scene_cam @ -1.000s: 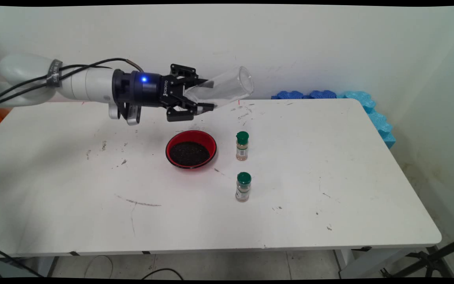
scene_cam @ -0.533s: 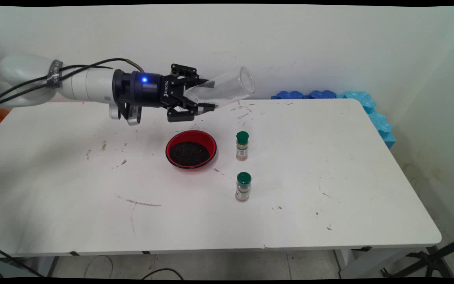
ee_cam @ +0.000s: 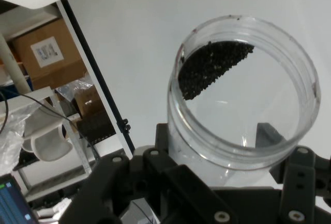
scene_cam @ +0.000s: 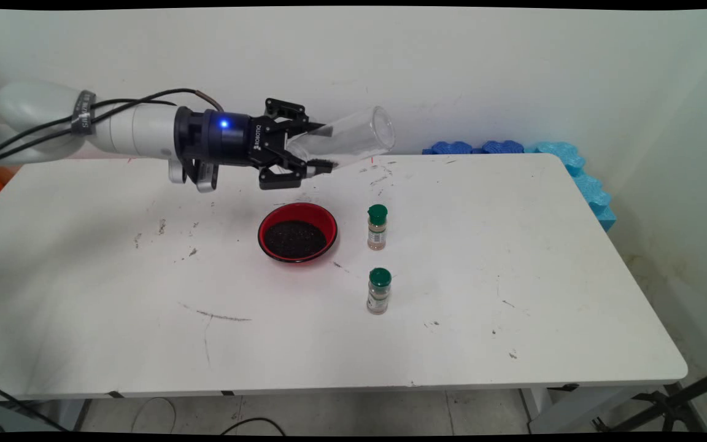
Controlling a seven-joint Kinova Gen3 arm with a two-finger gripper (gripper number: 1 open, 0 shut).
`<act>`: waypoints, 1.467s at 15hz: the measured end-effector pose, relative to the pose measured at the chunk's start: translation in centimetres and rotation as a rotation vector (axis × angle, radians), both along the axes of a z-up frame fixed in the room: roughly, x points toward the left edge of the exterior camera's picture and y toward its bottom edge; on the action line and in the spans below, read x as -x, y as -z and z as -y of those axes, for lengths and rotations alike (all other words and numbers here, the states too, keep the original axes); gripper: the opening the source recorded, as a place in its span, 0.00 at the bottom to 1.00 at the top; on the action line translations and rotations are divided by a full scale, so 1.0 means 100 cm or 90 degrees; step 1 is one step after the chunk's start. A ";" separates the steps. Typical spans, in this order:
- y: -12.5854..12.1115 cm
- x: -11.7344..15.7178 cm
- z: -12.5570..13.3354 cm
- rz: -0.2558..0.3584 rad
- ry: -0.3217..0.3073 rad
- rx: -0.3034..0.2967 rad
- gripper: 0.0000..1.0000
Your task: Pour the black seasoning powder in the red bowl
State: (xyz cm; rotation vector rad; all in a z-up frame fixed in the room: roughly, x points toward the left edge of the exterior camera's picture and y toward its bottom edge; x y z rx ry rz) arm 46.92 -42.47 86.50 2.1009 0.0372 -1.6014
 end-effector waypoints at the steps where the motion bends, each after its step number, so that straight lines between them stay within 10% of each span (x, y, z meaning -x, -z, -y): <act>1: -0.002 -0.001 0.000 0.007 0.000 0.005 0.00; 22: -0.070 0.008 -0.008 0.268 0.152 0.369 0.00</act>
